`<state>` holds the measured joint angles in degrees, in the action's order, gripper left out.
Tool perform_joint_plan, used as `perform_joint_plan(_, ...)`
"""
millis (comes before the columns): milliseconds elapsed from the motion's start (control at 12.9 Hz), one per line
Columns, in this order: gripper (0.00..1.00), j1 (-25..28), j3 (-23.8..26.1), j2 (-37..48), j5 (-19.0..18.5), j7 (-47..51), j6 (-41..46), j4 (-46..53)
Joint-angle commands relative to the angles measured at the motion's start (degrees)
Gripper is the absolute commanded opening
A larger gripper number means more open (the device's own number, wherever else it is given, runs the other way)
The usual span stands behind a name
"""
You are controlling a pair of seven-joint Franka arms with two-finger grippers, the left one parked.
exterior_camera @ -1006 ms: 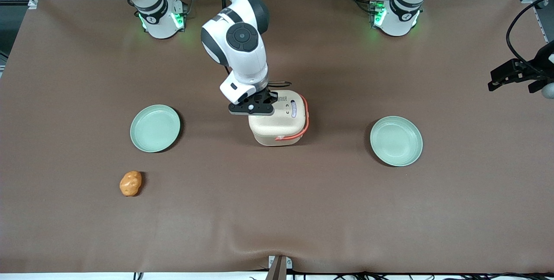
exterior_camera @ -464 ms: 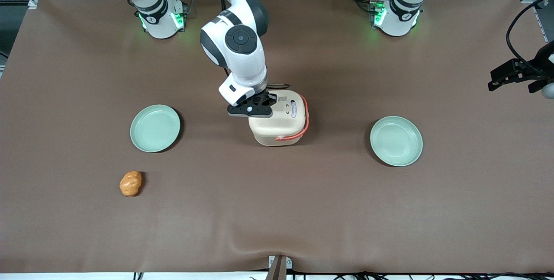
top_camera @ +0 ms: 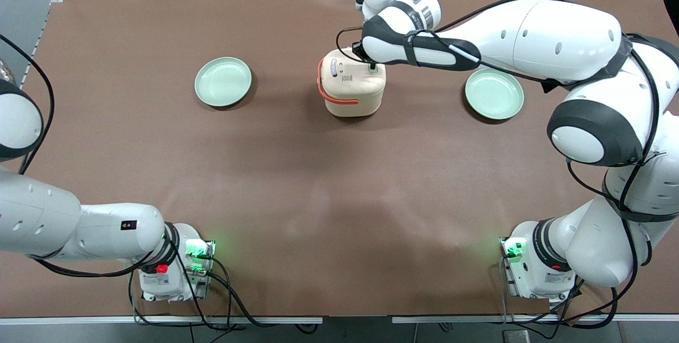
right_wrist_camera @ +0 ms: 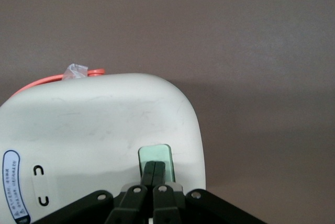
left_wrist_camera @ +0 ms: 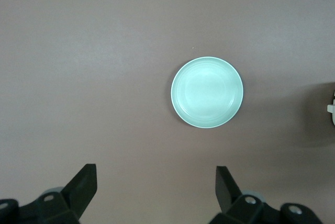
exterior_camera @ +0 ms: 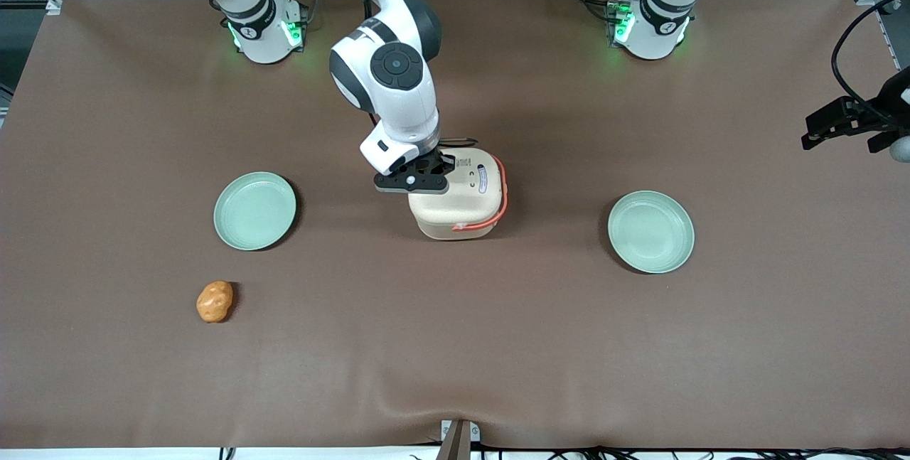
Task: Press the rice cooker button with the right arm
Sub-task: 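Press down on the green lid button with the right gripper fingertips, then lift the right gripper away as the cooker lid springs open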
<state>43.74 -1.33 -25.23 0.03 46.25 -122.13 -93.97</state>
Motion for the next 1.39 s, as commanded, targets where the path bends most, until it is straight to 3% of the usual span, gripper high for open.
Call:
perform_joint_plan(0, 0.0, -0.1, -0.1, -1.6, -1.4, 1.1, -1.0, 0.5)
perform_joint_plan(464, 0.0, -0.1, -0.1, -1.3, -1.4, 1.0, -0.3, 1.0)
perform_joint_plan(541, 0.22, -0.2, -0.1, -1.2, -1.4, 1.0, -0.1, 1.6)
perform_joint_plan(619, 0.97, -0.2, -0.1, -0.6, -1.2, 1.2, 0.0, 1.8)
perform_joint_plan(1006, 1.0, -0.6, -0.3, 1.9, -1.2, 1.4, 8.6, 7.4)
perform_joint_plan(1315, 1.0, -4.6, -0.2, 5.5, -1.0, 0.4, 14.5, 11.0)
